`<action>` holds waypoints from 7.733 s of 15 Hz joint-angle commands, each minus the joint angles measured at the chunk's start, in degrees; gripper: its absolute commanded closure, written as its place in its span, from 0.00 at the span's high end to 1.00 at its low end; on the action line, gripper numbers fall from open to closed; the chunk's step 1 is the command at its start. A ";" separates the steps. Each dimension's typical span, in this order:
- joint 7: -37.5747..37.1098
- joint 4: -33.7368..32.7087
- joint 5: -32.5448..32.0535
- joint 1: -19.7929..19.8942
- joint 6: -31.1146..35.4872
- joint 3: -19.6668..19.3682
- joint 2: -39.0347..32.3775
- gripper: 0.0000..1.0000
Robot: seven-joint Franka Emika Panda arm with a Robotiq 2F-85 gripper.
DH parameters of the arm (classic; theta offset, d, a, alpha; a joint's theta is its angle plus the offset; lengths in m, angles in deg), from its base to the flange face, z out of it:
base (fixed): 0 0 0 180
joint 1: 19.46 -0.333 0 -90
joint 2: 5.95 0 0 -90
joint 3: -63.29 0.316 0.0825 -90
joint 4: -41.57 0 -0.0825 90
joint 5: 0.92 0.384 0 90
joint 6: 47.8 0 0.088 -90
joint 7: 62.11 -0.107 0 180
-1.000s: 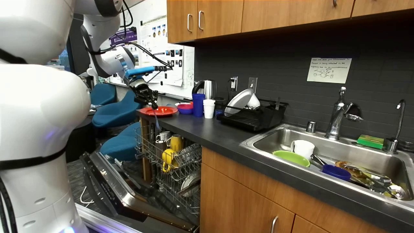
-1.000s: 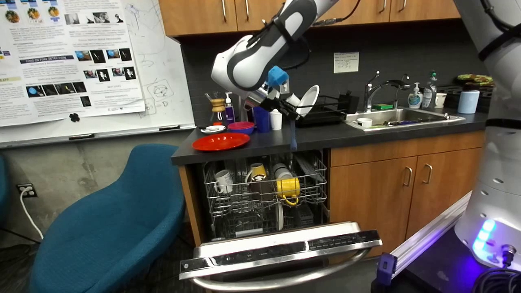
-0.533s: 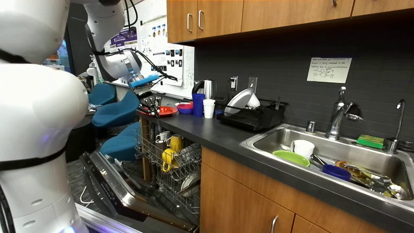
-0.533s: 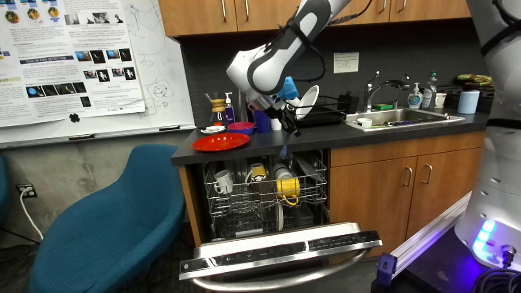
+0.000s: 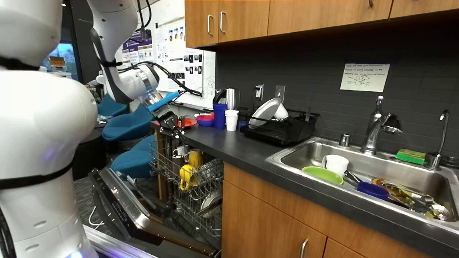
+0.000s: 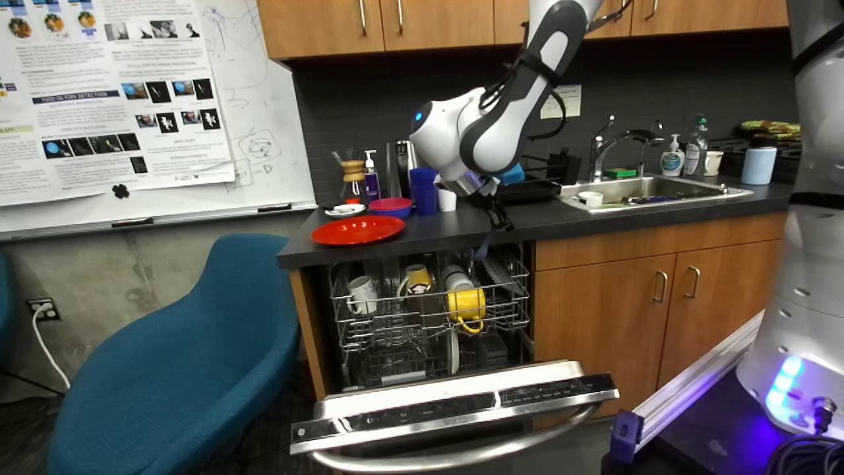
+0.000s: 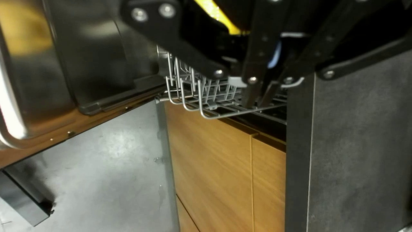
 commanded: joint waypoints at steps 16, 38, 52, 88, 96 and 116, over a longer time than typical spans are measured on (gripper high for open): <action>-15.35 4.50 -7.63 0.33 1.07 -1.31 0.19 0.02; -32.71 -2.07 -10.81 -1.52 -2.83 -1.46 -9.11 0.02; -35.94 -4.98 -11.59 -1.57 -6.44 -3.03 -12.79 0.02; -34.40 -16.61 -23.55 0.01 -3.05 -5.80 -27.67 0.02; -34.72 -17.95 -23.85 0.19 -3.14 -5.93 -28.13 0.02; -35.19 -17.43 -21.88 0.89 -1.13 -4.68 -26.86 0.77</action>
